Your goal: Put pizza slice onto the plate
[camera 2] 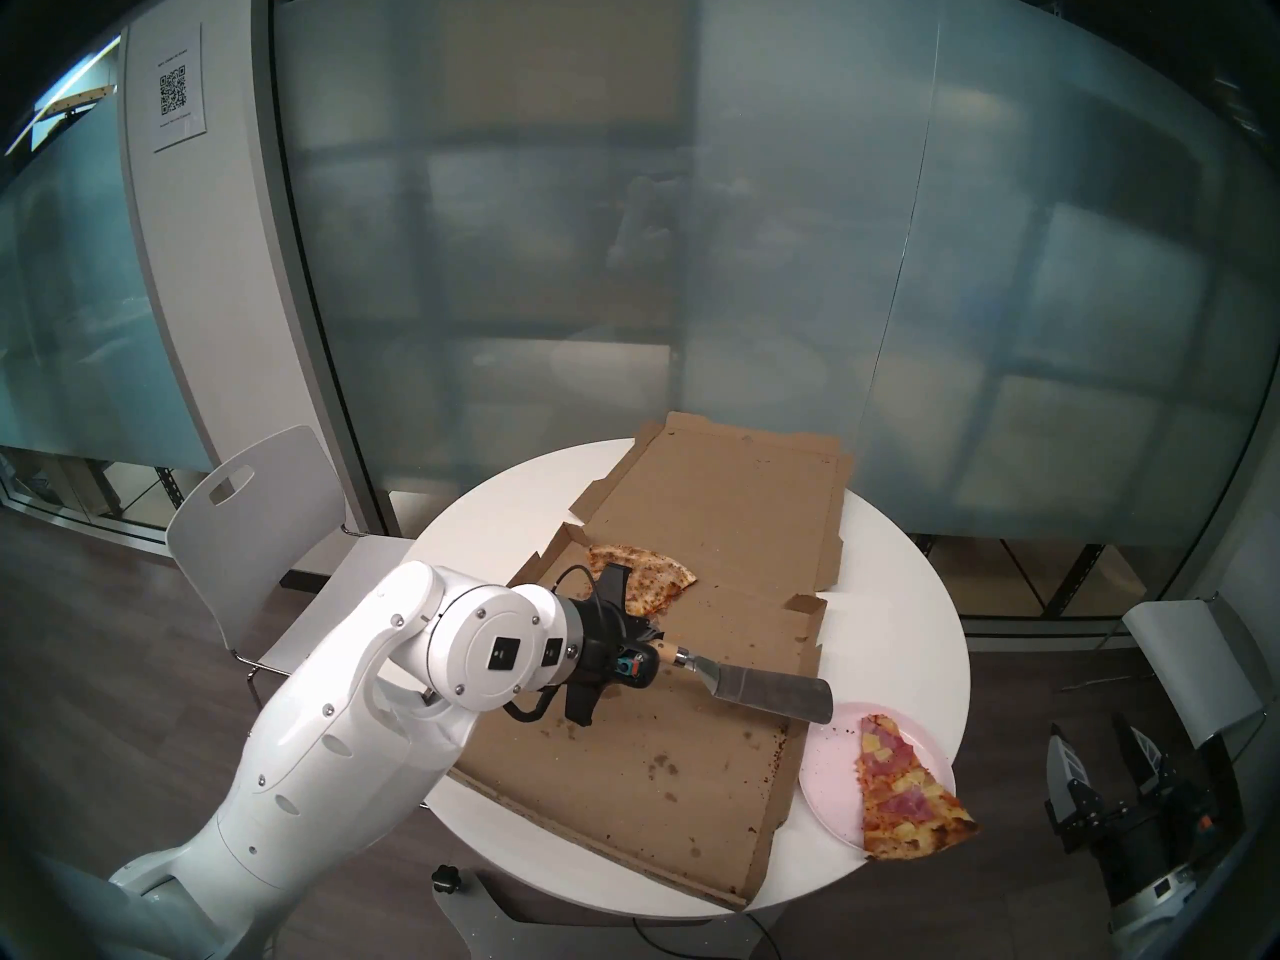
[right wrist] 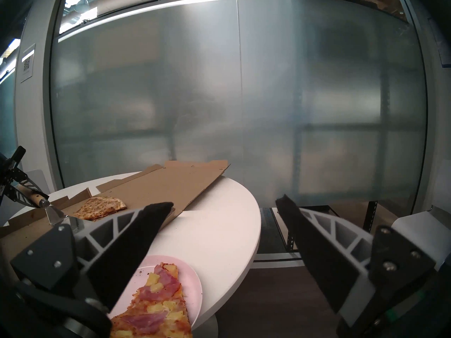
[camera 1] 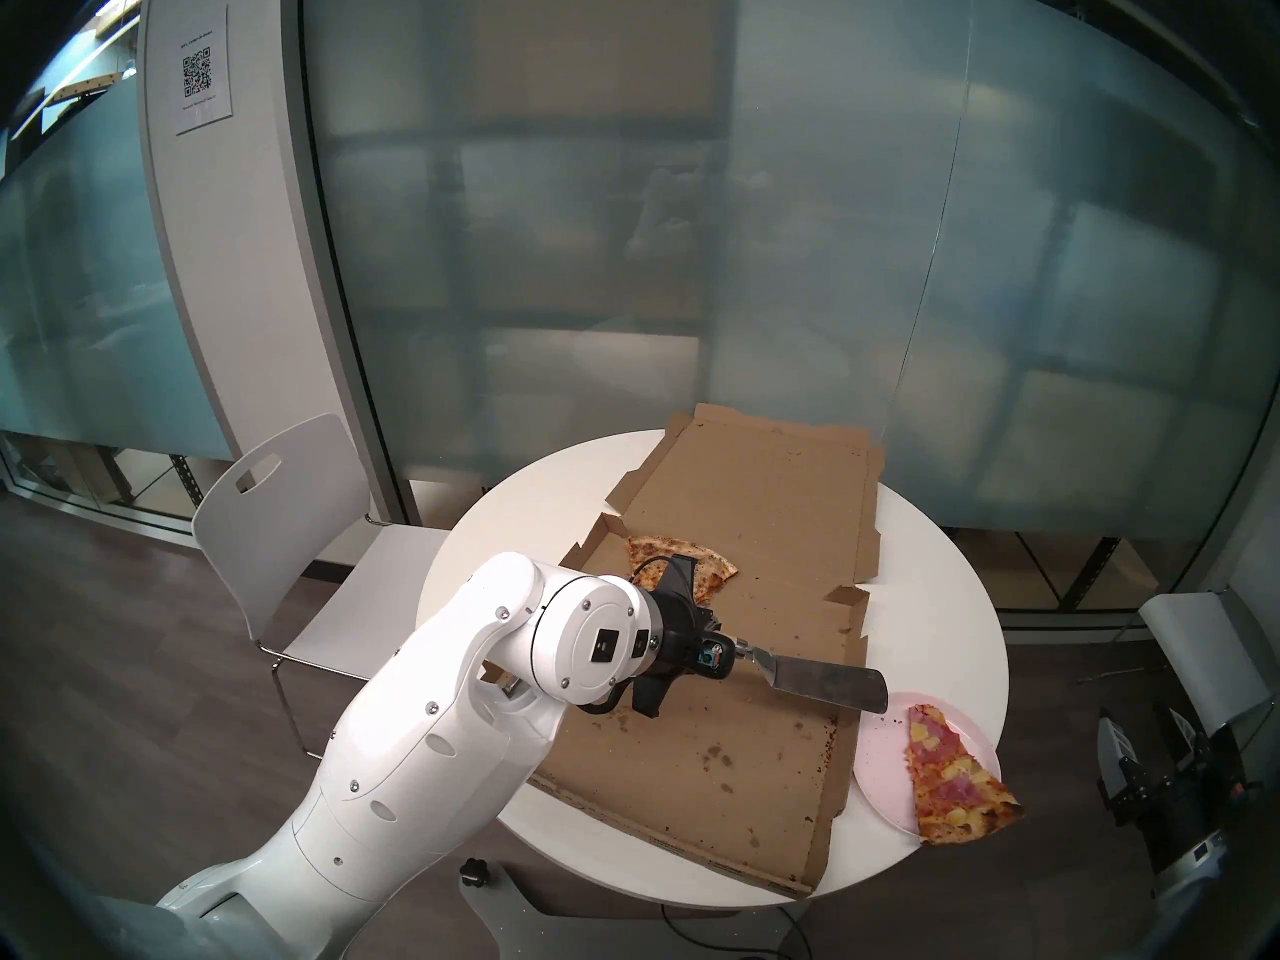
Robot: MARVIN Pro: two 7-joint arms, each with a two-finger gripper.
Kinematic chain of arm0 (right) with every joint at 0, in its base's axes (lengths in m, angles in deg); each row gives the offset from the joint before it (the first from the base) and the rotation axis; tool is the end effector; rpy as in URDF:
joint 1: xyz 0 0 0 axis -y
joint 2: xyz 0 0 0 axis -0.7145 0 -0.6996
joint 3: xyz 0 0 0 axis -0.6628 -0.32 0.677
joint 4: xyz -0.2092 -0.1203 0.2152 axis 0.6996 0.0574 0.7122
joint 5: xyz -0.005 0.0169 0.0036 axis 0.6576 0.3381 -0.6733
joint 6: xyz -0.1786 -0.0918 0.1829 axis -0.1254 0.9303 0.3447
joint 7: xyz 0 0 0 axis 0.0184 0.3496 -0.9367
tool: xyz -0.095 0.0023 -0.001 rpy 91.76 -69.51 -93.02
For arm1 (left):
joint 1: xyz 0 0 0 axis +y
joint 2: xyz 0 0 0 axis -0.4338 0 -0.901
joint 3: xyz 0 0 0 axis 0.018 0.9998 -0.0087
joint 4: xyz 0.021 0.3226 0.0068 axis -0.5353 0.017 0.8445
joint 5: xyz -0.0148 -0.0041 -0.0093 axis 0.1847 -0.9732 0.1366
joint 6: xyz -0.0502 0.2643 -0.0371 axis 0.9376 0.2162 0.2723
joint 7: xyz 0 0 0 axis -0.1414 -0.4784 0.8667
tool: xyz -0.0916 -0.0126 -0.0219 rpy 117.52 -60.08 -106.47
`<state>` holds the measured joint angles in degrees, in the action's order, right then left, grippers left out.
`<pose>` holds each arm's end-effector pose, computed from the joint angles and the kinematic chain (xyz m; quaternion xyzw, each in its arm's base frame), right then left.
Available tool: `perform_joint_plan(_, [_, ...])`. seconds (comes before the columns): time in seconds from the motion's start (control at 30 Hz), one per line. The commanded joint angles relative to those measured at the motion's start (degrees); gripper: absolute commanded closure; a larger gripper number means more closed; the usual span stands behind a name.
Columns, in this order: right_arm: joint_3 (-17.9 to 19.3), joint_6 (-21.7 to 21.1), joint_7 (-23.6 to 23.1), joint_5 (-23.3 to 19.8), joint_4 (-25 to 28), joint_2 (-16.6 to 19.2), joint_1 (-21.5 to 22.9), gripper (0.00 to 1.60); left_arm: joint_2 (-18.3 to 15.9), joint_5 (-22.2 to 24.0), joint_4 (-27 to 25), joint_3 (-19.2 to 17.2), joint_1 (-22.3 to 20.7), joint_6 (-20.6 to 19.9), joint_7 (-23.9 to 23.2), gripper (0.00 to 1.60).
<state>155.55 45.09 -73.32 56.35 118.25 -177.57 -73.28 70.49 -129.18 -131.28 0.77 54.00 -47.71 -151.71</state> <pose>0.0490 -0.1821 -0.2789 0.7086 -0.0171 0.7054 0.0065 0.3109 -0.1224 -0.2689 -0.4826 0.7799 -0.3938 0.0612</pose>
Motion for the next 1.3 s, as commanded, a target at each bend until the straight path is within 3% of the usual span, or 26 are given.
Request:
perform_joint_plan(0.0, [0.0, -0.2, 0.1, 0.1, 1.8, 0.4, 0.1, 0.00, -0.5, 1.4, -2.8, -1.9, 1.7, -0.2, 1.2, 1.60])
perform_joint_plan(0.4, [-0.4, -1.3, -0.2, 0.9, 2.7, 0.8, 0.3, 0.00, -2.1, 4.7, -3.5, -7.3, 5.7, -1.1, 3.9, 1.60])
perform_joint_plan(1.27, [-4.8, -3.6, -0.2, 4.4, 5.0, 2.1, 2.0, 0.00, -5.6, 10.1, -3.5, -16.3, 14.3, 2.3, 10.4, 1.60])
